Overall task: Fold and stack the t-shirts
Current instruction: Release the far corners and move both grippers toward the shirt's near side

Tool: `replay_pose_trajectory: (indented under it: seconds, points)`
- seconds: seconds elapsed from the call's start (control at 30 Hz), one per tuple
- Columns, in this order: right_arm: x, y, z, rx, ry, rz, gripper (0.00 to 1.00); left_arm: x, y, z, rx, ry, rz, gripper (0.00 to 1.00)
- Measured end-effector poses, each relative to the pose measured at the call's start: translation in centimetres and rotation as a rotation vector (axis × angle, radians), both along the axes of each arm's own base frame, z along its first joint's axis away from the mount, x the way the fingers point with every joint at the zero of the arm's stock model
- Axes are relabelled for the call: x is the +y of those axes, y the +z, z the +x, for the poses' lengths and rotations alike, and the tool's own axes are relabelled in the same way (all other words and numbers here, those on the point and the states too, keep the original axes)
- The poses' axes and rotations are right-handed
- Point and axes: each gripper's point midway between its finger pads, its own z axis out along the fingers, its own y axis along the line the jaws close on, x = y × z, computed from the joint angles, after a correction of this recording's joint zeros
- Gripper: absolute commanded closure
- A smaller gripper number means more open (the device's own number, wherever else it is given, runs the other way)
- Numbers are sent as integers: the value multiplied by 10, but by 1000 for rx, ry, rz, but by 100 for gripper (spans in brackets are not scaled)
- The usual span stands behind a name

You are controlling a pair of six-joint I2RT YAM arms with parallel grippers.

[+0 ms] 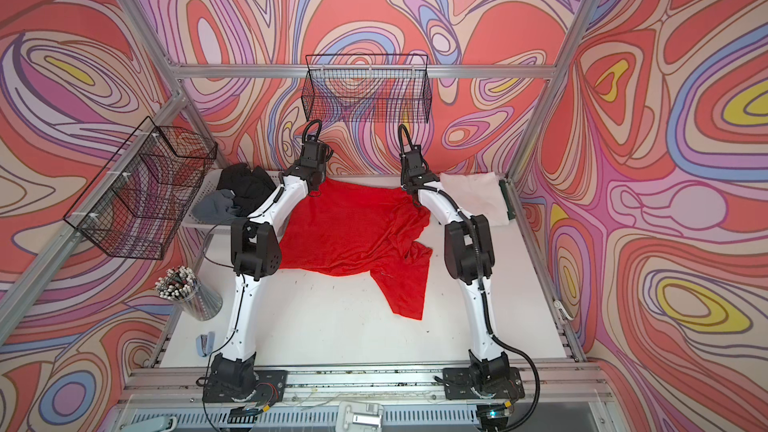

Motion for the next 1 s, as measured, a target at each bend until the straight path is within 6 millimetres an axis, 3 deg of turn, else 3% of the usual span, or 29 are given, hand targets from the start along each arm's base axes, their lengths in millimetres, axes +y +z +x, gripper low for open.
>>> replay_pose_trajectory:
  seconds: [0.03,0.07,0.1,0.13,0.2,0.33,0.43,0.57,0.67,0.77,0.87,1.0]
  points:
    - [1,-5,5,1,-5,0,100,-1,1,5,-11,-1,0,94]
    - [2,-11,9,3,-9,1,85,-1,1,8,-19,0,0,64]
    - [2,-17,13,8,-16,0,53,-1,2,11,-27,-2,2,25]
    - [3,-22,17,9,-22,1,33,0,1,13,-31,0,2,12]
    - [3,-32,19,28,-27,0,17,0,1,14,-29,0,0,0]
    - [0,-44,5,67,-29,0,8,0,-11,-4,13,-16,-10,0]
    - [-6,-46,-31,115,-14,13,8,3,-30,-37,75,-33,-5,0]
    - [-15,-11,-80,96,-17,79,7,7,-38,-72,99,-27,-13,0]
    - [-21,27,-115,30,-25,156,8,8,-28,-96,68,-14,-45,0]
    - [-26,44,-158,10,-22,222,12,2,-14,-122,34,-6,-79,0]
    - [-25,30,-203,57,-8,281,17,-8,-1,-151,4,-6,-110,0]
    - [-13,-19,-269,206,34,352,21,-26,8,-198,-16,-35,-158,0]
